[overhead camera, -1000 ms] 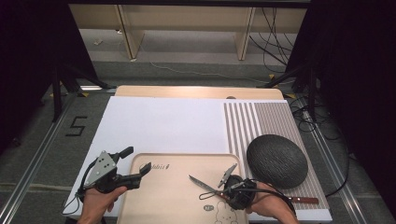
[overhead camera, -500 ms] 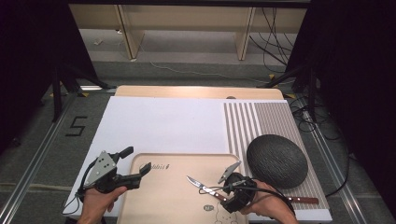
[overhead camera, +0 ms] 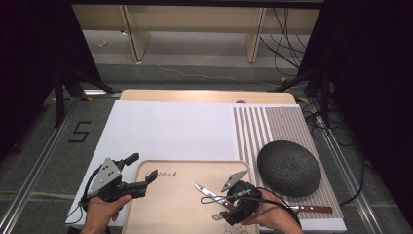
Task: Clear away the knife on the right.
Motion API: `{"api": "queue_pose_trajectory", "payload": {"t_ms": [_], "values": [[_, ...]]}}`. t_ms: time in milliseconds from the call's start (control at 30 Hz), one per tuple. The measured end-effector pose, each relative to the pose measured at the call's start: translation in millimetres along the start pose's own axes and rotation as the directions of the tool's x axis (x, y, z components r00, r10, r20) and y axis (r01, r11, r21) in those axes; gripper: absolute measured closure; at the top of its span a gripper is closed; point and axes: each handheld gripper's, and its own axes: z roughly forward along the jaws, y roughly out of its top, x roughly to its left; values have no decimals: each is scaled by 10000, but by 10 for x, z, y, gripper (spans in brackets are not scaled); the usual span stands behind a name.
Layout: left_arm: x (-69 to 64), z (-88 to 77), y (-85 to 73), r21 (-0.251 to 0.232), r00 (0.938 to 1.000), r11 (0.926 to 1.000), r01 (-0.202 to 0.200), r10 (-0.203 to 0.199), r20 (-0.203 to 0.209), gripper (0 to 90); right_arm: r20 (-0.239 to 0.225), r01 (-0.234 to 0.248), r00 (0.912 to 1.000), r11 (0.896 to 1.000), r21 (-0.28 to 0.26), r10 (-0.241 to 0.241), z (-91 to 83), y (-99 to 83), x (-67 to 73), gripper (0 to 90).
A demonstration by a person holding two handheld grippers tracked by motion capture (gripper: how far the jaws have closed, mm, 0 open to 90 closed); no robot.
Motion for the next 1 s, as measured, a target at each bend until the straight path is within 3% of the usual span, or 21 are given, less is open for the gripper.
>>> {"api": "queue_pose_trajectory", "payload": {"t_ms": [333,500,800,1000], "values": [[0,0,0,-3,10000,10000,-14,14,3,158,-76,394,9992,9991,122,-393,129,92,130,278],[0,-1,0,3,10000,10000,-29,29,17,158,-298,465,9985,9987,212,-459,187,130,159,363],[1,10,-4,-75,9999,10000,-26,26,104,158,-244,484,9986,9982,362,-476,269,178,128,630],[1,10,-5,-55,9999,10000,-35,35,96,158,-50,625,9980,9962,601,-623,324,189,123,744]]}}
